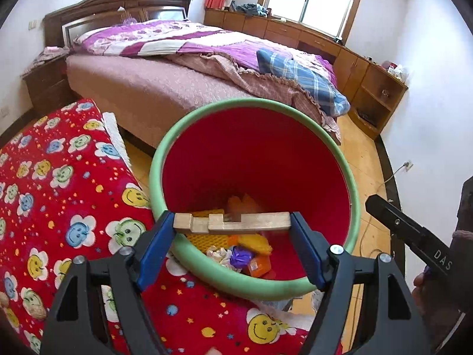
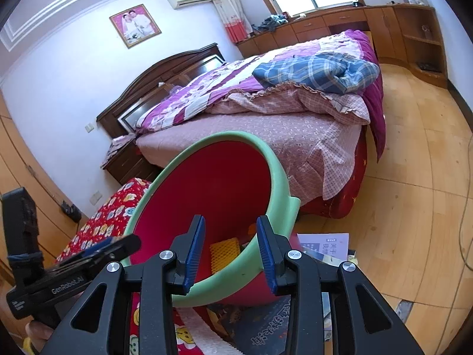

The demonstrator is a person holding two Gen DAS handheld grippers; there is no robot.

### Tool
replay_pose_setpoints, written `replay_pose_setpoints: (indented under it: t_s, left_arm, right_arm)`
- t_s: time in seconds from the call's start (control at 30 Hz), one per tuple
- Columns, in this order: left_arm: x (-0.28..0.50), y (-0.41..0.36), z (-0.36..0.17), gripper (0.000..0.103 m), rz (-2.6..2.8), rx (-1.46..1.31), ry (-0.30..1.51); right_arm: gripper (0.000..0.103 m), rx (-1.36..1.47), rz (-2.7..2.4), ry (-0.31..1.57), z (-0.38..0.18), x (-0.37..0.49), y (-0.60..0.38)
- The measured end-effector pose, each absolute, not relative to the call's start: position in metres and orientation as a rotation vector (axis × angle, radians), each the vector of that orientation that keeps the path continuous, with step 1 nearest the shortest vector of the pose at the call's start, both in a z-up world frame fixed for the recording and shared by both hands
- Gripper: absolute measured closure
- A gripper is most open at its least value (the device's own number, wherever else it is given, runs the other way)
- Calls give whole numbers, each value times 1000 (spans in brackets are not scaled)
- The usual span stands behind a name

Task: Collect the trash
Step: 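Open the left tool to drop the wooden stick into the bin, then move both open tools back over the bedspread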

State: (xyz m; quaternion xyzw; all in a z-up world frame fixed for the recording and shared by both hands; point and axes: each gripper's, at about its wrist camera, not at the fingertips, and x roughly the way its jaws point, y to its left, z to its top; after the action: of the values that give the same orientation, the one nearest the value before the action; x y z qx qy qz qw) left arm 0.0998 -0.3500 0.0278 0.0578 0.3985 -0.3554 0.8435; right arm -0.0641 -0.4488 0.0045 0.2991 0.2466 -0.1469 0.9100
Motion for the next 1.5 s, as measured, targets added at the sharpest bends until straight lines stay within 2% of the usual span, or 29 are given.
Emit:
replay_pose_setpoints:
  t_s: [0.1,0.5,0.63,0.73,0.87,1.0,1.07,1.5]
  left_arm:
    - [98,-352,27,22,-755,136,837]
    - [91,-332,33,22,-719,92,859]
    - [87,-312,41,22,-679,81,851]
    - [83,-294,48,22,-651,62,848]
    - [77,-272,55,22,-618,45,837]
    - [70,-247,62,22,-575,23,825]
    - [68,-235,64,22,-558,9,822]
    - [50,-148,76,22,-410,-74,780]
  right_arm:
    - [66,614,-303,514,3,-63,-448]
    - [62,591,-270,535,5,-59,-437]
    - [49,570,-256,541,10,-58,-426]
    - [47,554,-240,549,14,-57,-415]
    - [39,528,-212,556,20,-55,-397]
    - [37,499,-179,565,25,-52,-377]
    - [31,487,-163,567,27,-51,-367]
    - [30,406,-50,569,44,-47,-297]
